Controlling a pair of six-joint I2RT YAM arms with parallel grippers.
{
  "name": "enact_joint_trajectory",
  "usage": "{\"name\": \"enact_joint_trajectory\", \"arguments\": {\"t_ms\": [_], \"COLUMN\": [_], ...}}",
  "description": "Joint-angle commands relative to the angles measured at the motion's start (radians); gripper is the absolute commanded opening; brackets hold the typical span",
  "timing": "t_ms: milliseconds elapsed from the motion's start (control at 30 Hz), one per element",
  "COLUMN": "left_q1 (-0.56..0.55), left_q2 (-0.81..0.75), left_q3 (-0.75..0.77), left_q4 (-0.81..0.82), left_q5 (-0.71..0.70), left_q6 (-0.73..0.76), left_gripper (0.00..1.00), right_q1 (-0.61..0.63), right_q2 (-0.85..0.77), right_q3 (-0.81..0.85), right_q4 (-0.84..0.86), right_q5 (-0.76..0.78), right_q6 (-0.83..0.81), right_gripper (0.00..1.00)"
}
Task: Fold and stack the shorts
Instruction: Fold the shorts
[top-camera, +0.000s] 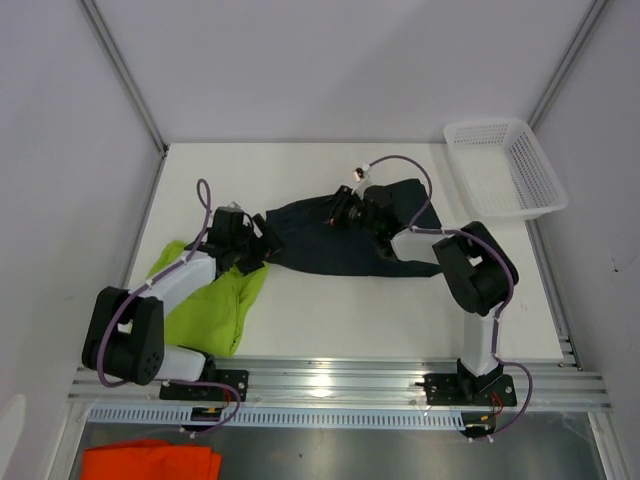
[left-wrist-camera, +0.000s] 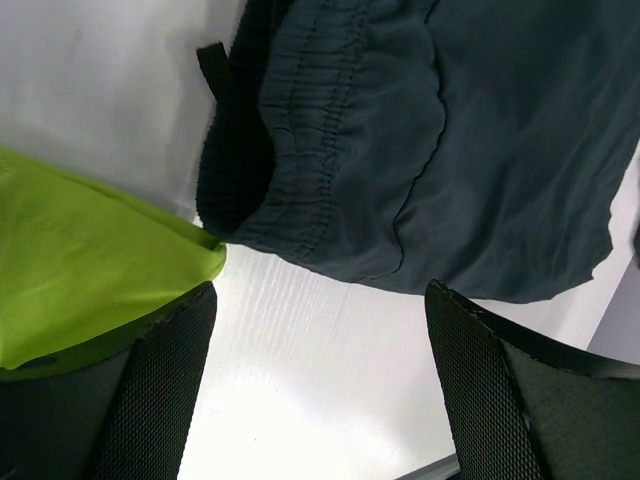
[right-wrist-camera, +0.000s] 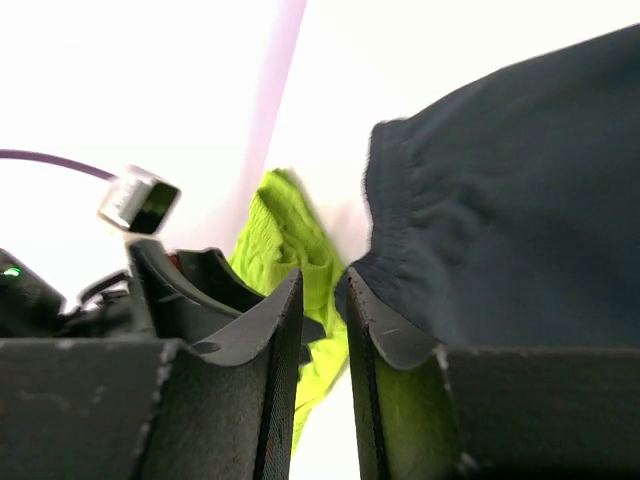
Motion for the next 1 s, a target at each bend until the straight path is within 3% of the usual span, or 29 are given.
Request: {"name": "enact_joint_trajectory", "arguments": {"t_ms": [0,500,800,967], "left_q1": [-0.031,-0.064,-0.090,-0.107], "left_q2": [0.066,0.222,0.281,0.324], "left_q3": [0.029,0.086,0.135,0.124], "left_q4": [0.091,0.128,0.137,0.236], "left_q5": [0.019,0.001,-0.123,-0.146], "left_q6": [-0.048,-0.074,-0.109,-0.151], "left_gripper": [0.86,0.86,0.84,0.84], "right_q1": [-0.036,-0.159,-0.208,-0.216], "right_q2": [-0.060,0.049,0.012,-0.022], "right_q3": [-0.079,-0.166,-0.255,-0.283], "right_q4": [0.002,-0.107,-0.105,-0.150], "right_q5": [0.024,0.105,0.090,0.122], "right_q6": [-0.038,-0.096,-0.113,-0.134], "right_gripper": [0.26,0.25,0.25,0.24]}}
